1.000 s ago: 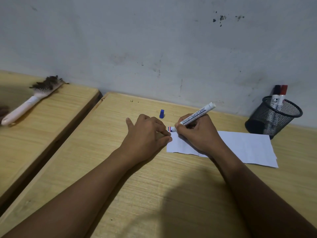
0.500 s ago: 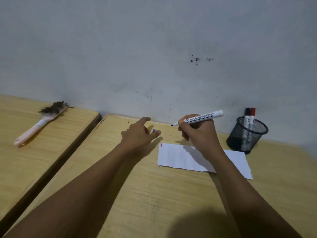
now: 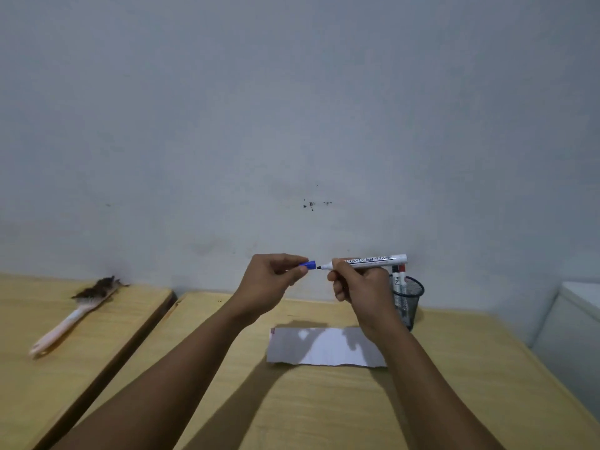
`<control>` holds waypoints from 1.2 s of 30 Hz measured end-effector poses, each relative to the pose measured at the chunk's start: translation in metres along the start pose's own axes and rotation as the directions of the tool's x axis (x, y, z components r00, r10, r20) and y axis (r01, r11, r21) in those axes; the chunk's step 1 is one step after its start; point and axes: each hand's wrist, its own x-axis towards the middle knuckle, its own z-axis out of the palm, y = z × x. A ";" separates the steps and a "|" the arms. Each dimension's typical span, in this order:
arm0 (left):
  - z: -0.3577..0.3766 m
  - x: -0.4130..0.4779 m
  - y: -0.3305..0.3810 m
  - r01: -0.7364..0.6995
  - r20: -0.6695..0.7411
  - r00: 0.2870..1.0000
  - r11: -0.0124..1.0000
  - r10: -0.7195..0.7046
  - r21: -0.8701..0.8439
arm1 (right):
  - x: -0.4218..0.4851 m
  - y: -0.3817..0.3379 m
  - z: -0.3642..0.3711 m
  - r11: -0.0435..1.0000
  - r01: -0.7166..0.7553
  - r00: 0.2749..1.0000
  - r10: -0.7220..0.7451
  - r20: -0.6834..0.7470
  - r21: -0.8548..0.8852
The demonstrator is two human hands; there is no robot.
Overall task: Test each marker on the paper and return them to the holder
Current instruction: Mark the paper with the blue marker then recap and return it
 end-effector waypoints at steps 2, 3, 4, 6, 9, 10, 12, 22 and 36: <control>0.005 -0.005 0.017 -0.032 0.017 0.999 0.999 0.033 -0.028 | -0.006 -0.016 -0.007 1.000 0.028 1.000 -0.028 -0.002 0.010; 0.009 -0.007 0.024 -0.049 0.031 0.998 0.998 0.050 -0.036 | -0.010 -0.024 -0.011 0.999 0.041 0.999 -0.041 0.003 0.009; 0.013 -0.010 0.031 -0.064 0.049 0.997 0.997 0.065 -0.038 | -0.014 -0.031 -0.014 0.999 0.053 0.999 -0.053 0.012 0.000; 0.021 -0.016 0.044 -0.097 0.096 0.990 0.995 0.099 -0.030 | -0.022 -0.043 -0.023 0.997 0.068 0.997 -0.066 0.036 -0.048; 0.035 -0.022 0.062 -0.186 0.156 0.971 0.982 0.179 0.034 | -0.033 -0.058 -0.037 0.989 0.083 0.996 -0.080 0.030 -0.120; 0.041 -0.022 0.067 -0.234 0.147 0.965 0.967 0.219 0.096 | -0.036 -0.063 -0.043 0.987 0.084 0.996 -0.082 0.016 -0.138; 0.054 -0.024 0.076 -0.328 0.093 0.945 0.915 0.315 0.233 | -0.041 -0.071 -0.053 0.984 0.087 0.996 -0.091 -0.016 -0.157; 0.099 -0.008 0.093 -0.452 0.017 0.841 0.686 0.541 0.570 | -0.028 -0.079 -0.101 0.872 0.085 0.912 -0.263 -0.314 -0.483; 0.138 0.053 0.074 -0.411 0.003 0.873 0.733 0.487 0.542 | 0.030 -0.046 -0.142 0.608 0.222 0.790 -0.570 -0.224 -0.762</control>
